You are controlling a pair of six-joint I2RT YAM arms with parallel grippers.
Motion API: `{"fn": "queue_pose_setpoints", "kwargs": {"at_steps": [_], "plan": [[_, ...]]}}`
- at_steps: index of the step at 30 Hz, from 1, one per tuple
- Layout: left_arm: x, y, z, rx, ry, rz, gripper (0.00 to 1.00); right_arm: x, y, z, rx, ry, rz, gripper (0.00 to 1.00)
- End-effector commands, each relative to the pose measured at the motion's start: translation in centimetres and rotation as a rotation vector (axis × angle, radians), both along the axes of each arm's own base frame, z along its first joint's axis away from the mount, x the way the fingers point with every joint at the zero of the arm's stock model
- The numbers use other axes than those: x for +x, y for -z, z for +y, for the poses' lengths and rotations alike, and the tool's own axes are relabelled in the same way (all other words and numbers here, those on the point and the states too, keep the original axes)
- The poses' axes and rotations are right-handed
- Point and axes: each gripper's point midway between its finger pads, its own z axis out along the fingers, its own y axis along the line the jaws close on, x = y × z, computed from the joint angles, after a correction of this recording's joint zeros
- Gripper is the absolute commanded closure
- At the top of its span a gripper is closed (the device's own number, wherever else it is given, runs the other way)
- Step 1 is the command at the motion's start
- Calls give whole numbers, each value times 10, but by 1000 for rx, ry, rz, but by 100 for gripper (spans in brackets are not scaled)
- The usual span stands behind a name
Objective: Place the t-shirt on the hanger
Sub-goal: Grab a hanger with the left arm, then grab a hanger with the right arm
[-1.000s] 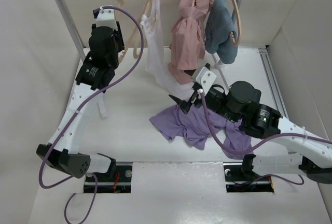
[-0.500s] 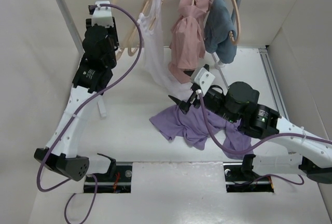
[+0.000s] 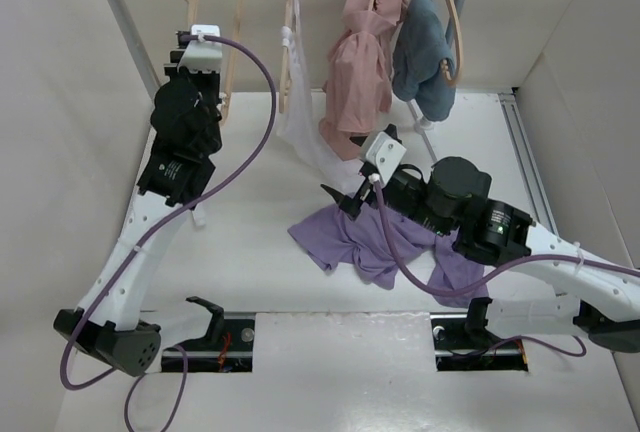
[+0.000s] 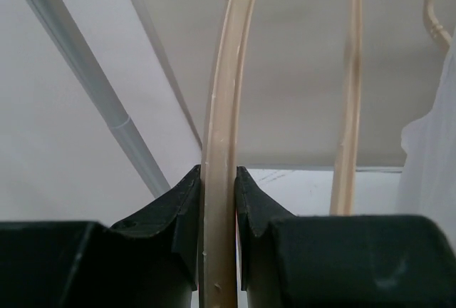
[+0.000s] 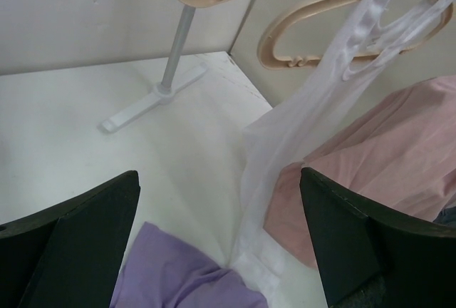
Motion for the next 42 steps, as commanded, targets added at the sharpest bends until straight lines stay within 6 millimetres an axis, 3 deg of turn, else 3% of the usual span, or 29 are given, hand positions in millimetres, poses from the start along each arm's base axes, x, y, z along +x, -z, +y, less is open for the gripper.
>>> {"fn": "queue_pose_setpoints", "kwargs": {"at_steps": [1,7,20,29,34,35,37,38,39,41,42], "plan": [[-11,-21,9,27,-30,-85,100,0,-29,-3,73,0,-49,2],[-19,4,10,28,-17,-54,100,1,-29,-4,73,9,-48,2],[-39,11,20,76,-24,-75,100,3,-20,14,41,-22,-37,2],[-64,79,27,22,-6,73,100,8,-31,13,97,15,5,1],[-88,109,28,-9,31,107,100,26,-50,13,196,66,78,2],[-91,110,26,-9,50,101,100,28,-65,11,238,70,84,3],[-102,121,23,-12,101,104,100,38,-64,26,260,75,130,7],[-106,124,21,-10,121,102,100,37,-79,31,283,55,118,9],[-110,126,19,-21,144,101,100,43,-69,49,269,43,148,12],[-121,133,9,-24,227,103,100,45,-70,65,289,16,182,14],[-125,133,4,-32,260,100,100,46,-81,70,332,8,195,14]]}}
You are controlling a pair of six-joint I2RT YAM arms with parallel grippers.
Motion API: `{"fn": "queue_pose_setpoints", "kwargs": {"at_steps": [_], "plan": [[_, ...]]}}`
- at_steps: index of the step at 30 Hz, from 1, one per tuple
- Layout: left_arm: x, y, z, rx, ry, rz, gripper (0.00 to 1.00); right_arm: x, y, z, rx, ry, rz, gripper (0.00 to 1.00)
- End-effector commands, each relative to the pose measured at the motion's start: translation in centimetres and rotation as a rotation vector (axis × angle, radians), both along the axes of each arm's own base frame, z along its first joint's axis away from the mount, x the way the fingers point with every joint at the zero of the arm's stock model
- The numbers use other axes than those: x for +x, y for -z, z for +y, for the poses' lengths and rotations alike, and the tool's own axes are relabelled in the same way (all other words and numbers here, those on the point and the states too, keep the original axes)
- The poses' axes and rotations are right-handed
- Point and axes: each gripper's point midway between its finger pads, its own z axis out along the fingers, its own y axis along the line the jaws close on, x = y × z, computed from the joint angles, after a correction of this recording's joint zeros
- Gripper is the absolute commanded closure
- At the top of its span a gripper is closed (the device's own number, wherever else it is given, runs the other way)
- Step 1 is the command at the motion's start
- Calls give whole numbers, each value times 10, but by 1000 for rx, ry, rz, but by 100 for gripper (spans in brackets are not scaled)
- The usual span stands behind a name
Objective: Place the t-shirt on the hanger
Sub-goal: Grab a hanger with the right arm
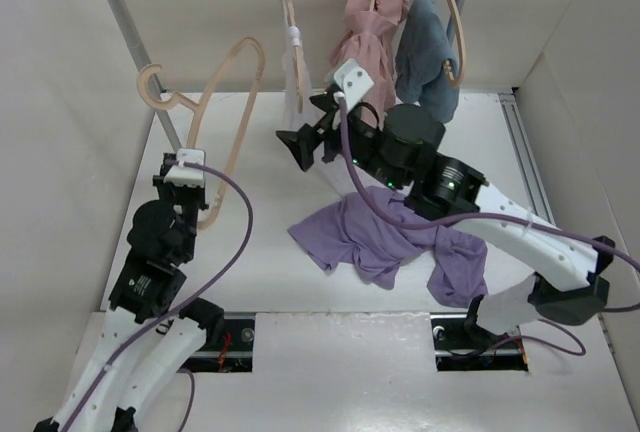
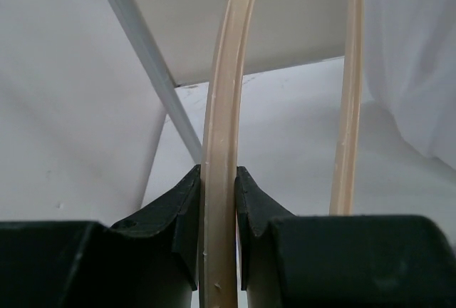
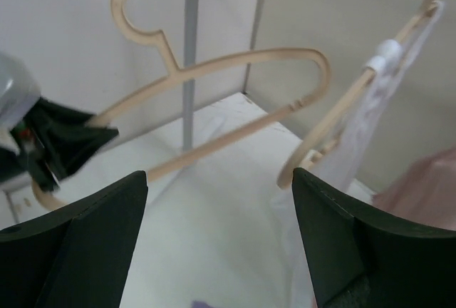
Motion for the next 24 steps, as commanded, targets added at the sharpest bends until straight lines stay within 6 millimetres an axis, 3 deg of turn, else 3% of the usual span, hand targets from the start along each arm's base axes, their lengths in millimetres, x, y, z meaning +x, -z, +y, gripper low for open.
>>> {"fn": "queue_pose_setpoints", "kwargs": {"at_steps": [1,2,3,4,6,7,8,10,11,14,15,16,18,23,24], "plan": [[-15,-9,-24,-67,154,-47,100,1,-18,32,147,-64,90,14],[-20,-4,-29,-63,186,-37,100,4,-20,47,192,-86,119,15],[-21,-1,-31,-59,195,-26,100,1,-31,46,218,-98,103,15],[-23,3,-29,-54,195,-12,100,4,-25,64,239,-131,138,15],[-24,5,-29,-50,195,-4,100,8,-22,81,263,-147,178,16],[-24,8,-29,-45,194,9,100,9,-33,85,300,-155,187,16],[-26,6,-28,-49,195,-2,100,14,-18,102,300,-171,237,18],[-29,6,-28,-50,204,-3,100,13,-18,114,319,-204,267,18],[-29,6,-28,-50,204,-3,100,15,-8,125,316,-213,300,18],[-28,10,-29,-47,204,5,100,19,-3,127,350,-192,351,12],[-28,10,-29,-47,204,5,100,22,8,131,358,-181,398,6],[-28,10,-29,-47,204,5,100,21,2,131,388,-190,397,1],[-28,10,-28,-37,204,-5,100,24,18,143,381,-194,442,1],[-28,6,-24,-38,184,-29,100,25,25,152,432,-200,533,1],[-28,6,-24,-38,184,-29,100,28,36,153,430,-178,557,1]]}}
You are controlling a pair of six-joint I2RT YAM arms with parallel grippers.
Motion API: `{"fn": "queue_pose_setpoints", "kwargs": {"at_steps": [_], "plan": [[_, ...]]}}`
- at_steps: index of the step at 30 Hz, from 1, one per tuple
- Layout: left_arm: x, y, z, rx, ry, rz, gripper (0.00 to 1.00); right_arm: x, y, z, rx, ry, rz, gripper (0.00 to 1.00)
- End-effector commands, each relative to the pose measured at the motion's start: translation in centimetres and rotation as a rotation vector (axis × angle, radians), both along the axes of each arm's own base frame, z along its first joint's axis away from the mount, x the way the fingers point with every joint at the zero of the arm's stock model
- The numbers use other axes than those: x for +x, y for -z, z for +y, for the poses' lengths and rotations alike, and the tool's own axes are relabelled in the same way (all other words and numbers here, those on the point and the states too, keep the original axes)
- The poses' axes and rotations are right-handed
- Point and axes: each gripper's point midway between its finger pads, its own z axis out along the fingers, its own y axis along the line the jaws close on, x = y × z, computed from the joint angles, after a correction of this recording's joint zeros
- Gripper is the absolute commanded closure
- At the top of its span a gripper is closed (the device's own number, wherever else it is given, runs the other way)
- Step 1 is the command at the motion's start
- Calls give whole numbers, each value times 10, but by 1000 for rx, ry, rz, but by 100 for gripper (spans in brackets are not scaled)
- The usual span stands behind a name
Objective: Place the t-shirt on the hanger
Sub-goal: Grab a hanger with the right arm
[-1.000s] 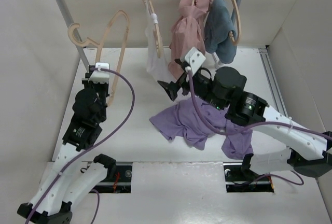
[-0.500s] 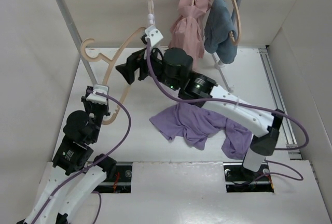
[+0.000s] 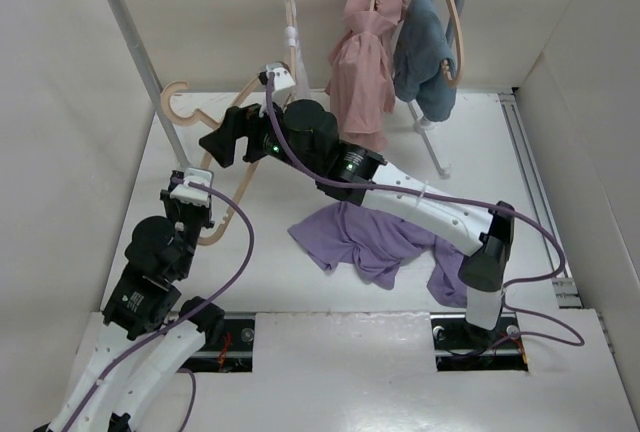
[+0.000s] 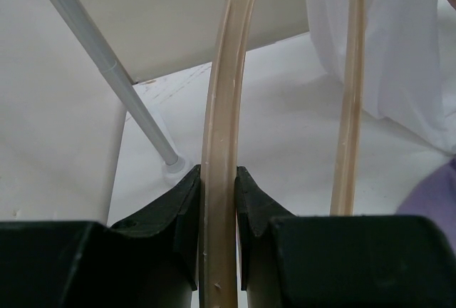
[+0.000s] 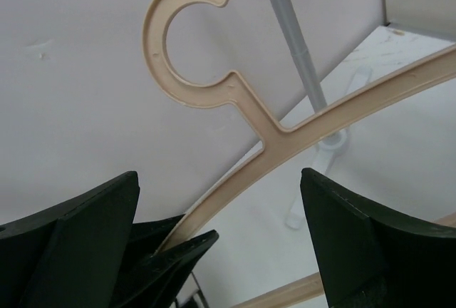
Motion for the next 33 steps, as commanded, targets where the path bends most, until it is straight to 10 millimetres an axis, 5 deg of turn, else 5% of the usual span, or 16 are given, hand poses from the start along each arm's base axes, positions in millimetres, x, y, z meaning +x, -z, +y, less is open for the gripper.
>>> {"fn": "queue_pose_setpoints", "kwargs": {"at_steps": [1,6,7,12,14,20,21,26,33], "plan": [[-1,-20,0,-38,0,-76,100,0,-31,1,156,15,70,1],[1,-21,0,-24,-1,-88,100,5,-13,6,175,46,162,1],[1,-24,0,-29,-1,-97,100,4,-28,8,204,30,148,1],[3,-20,1,-19,-12,-98,100,9,-7,34,217,-16,265,1],[3,-20,2,-19,-21,-98,100,12,19,36,187,4,311,1],[5,-25,2,-36,-30,-125,100,8,14,30,180,3,315,2],[5,-25,3,-27,-31,-126,100,8,26,30,153,8,329,2],[9,-26,6,-25,-60,-136,100,9,28,-1,134,100,335,2],[11,-27,1,-3,-35,-139,100,14,40,9,149,90,385,2]]}}
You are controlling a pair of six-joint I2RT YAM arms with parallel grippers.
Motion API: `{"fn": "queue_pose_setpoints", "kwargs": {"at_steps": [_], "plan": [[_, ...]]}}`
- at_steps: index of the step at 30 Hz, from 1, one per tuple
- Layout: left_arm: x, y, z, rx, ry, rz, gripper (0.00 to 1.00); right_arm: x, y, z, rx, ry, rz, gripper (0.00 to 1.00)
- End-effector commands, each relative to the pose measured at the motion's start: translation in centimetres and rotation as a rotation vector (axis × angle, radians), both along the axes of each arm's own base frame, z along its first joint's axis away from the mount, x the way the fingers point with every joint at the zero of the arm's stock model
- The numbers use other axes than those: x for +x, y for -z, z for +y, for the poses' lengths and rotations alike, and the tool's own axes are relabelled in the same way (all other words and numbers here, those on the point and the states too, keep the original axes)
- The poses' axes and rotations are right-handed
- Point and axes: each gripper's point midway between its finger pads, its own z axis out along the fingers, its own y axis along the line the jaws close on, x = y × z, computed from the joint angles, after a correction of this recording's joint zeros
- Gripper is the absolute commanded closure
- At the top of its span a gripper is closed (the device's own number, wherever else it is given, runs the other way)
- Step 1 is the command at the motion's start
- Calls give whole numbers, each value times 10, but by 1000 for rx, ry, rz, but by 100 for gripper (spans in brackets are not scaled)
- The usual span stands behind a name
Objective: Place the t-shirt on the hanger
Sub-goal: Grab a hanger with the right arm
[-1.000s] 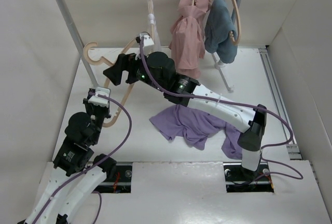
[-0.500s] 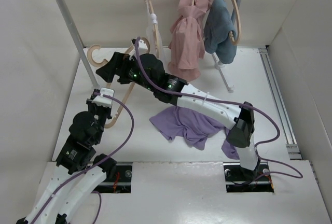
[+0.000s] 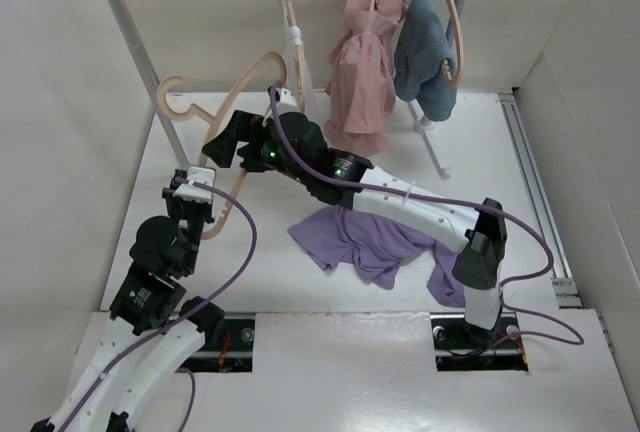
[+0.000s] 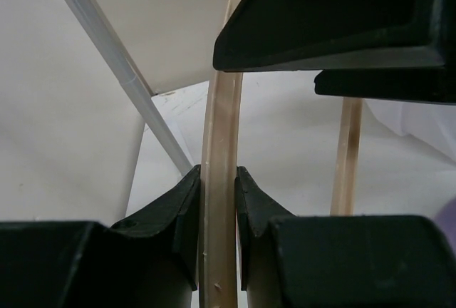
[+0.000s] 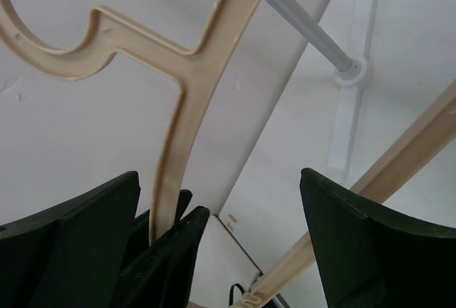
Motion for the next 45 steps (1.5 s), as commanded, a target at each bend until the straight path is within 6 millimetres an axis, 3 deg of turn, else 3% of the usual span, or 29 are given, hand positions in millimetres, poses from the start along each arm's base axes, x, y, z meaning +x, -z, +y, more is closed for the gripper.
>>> {"fn": "queue_pose_setpoints", "kwargs": {"at_steps": [1,2,5,9,10,13,15,16,17,19,20,22,23,24,25,26,28,31,32,33,35,36,37,38,40,41,43,44,45], "plan": [[1,-23,-3,-28,13,-84,100,5,-20,6,78,-14,4,2],[-1,-25,-2,-33,13,-92,100,7,-36,9,104,-16,-22,2],[-3,-21,-1,-35,14,-76,100,9,-39,13,71,-35,-94,2],[-3,-21,-1,-41,15,-86,100,11,-36,6,111,9,-52,6],[-3,-21,-3,-40,26,-86,100,13,-25,11,109,11,-23,8],[-3,-24,-3,-37,25,-98,100,17,-18,27,123,-9,-1,9],[-3,-24,-4,-25,35,-99,100,20,-22,36,143,-22,-11,9],[-3,-24,-6,-25,44,-99,100,24,-41,36,180,-24,-32,11],[-2,-20,-6,-8,44,-92,100,28,-32,44,172,-24,-27,12],[-1,-11,-8,6,53,-67,100,25,-39,50,201,-59,-42,16],[-1,-11,-10,7,62,-67,100,23,-42,51,211,-72,-48,26],[-2,-7,-9,15,63,-51,100,21,-37,55,216,-93,-51,37],[-1,-2,-12,20,72,-42,100,20,-27,53,200,-93,-40,44],[-2,-4,-11,16,72,-50,100,18,-28,49,197,-93,-38,63],[-2,-4,-11,16,72,-50,100,15,-28,48,204,-103,-30,74],[-2,-4,-11,16,72,-50,100,21,-13,43,177,-90,-14,83],[-3,-4,-13,17,83,-51,100,19,-15,37,190,-104,7,100],[-4,2,-22,18,136,-28,99,17,-9,30,180,-148,6,100],[-7,5,-31,28,194,-10,85,9,-7,33,175,-197,1,100],[-12,1,-34,36,227,-19,45,9,-6,29,166,-218,-6,100],[-22,-4,-43,45,304,-28,12,4,-6,23,142,-265,-42,100],[-34,-11,-49,47,370,-57,2,2,1,21,125,-310,-46,100],[-49,-24,-54,34,437,-109,0,-1,0,12,111,-343,-67,100],[-50,-24,-54,34,437,-109,0,3,2,8,101,-335,-73,100],[-74,-43,-60,32,533,-181,0,13,5,-5,81,-324,-94,100],[-77,-43,-64,34,559,-183,0,16,0,-8,87,-330,-101,100],[-88,-50,-68,50,611,-191,6,18,-1,-10,57,-389,-152,100],[-88,-52,-67,60,610,-189,10,22,-10,-12,58,-401,-173,100],[-91,-58,-66,57,610,-203,22,19,-6,-10,31,-431,-202,100]]}}
